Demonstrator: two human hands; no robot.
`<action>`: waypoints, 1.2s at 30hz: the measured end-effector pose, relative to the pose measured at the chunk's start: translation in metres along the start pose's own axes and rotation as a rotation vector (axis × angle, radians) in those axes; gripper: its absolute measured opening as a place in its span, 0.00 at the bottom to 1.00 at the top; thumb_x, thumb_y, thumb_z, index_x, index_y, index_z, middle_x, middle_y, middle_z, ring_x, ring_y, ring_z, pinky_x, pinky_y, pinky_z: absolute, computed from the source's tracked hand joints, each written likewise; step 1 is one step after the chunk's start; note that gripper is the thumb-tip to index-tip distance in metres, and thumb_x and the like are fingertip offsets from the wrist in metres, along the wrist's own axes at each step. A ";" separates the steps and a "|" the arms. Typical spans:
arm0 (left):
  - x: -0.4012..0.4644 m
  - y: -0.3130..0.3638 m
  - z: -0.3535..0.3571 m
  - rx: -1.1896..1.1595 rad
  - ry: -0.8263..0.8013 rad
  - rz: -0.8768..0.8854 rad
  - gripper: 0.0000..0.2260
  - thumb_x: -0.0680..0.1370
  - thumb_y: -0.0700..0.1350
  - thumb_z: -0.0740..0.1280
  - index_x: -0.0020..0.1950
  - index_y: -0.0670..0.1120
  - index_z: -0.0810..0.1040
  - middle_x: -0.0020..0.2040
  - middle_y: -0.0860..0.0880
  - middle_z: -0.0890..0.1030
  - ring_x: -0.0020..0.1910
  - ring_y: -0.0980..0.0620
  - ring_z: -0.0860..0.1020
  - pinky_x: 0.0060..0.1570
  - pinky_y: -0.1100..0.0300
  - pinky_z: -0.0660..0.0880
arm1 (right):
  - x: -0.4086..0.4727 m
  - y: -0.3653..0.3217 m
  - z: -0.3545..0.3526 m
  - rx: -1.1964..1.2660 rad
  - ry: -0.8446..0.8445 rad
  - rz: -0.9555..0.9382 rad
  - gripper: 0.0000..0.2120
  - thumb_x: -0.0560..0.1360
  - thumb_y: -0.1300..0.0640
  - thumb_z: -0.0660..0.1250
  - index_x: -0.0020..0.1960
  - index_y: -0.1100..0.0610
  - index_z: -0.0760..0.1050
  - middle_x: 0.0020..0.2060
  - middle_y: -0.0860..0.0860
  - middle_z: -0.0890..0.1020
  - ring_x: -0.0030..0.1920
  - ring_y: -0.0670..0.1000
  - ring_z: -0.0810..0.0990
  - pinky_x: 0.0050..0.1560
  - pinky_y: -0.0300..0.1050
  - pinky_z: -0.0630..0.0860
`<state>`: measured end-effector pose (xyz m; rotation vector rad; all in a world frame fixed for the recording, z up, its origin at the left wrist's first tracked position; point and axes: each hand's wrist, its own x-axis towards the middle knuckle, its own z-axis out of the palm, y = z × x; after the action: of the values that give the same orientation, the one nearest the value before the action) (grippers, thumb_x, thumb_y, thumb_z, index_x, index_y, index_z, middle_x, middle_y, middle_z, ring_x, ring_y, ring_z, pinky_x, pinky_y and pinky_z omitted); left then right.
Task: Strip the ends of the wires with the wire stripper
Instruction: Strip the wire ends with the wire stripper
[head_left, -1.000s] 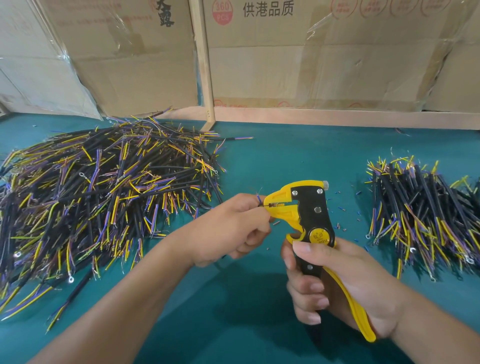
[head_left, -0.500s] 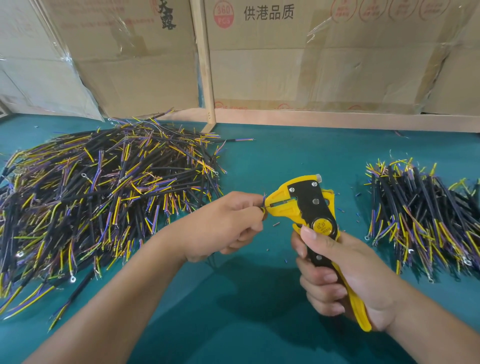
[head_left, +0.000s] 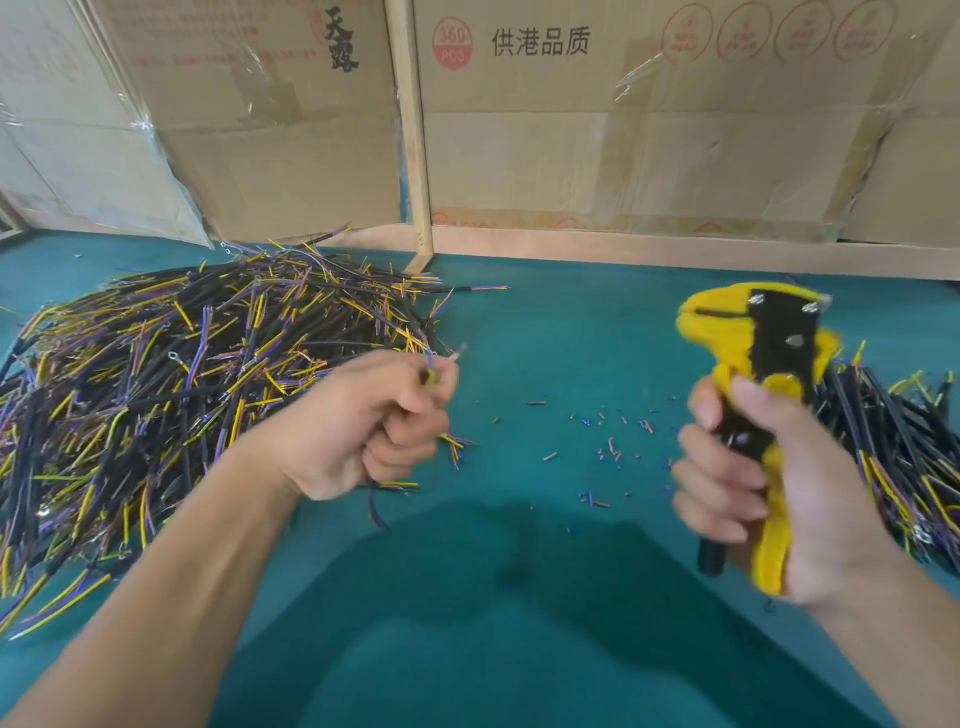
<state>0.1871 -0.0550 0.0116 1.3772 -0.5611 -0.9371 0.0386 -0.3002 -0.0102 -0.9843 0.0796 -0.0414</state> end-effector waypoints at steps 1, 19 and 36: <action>-0.002 0.002 -0.005 -0.029 0.024 0.020 0.11 0.62 0.43 0.64 0.35 0.50 0.61 0.27 0.52 0.55 0.24 0.60 0.53 0.27 0.73 0.52 | 0.002 -0.006 -0.004 -0.002 0.037 -0.040 0.13 0.72 0.47 0.70 0.39 0.55 0.71 0.22 0.46 0.62 0.19 0.43 0.58 0.19 0.35 0.62; 0.025 -0.020 0.027 0.119 0.140 0.223 0.06 0.78 0.51 0.59 0.49 0.51 0.71 0.32 0.49 0.69 0.23 0.55 0.58 0.25 0.68 0.56 | 0.005 0.030 -0.007 -0.069 -0.154 0.117 0.20 0.71 0.52 0.74 0.55 0.66 0.78 0.35 0.60 0.70 0.34 0.59 0.71 0.42 0.56 0.76; 0.028 -0.024 0.030 0.040 0.189 0.428 0.09 0.86 0.39 0.54 0.54 0.54 0.64 0.38 0.49 0.74 0.24 0.55 0.55 0.25 0.68 0.57 | 0.004 0.034 -0.001 -0.084 -0.178 0.186 0.19 0.71 0.52 0.72 0.55 0.65 0.80 0.35 0.61 0.71 0.35 0.59 0.72 0.43 0.57 0.77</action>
<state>0.1726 -0.0934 -0.0127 1.2949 -0.6977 -0.4478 0.0423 -0.2822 -0.0395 -1.0565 0.0096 0.2217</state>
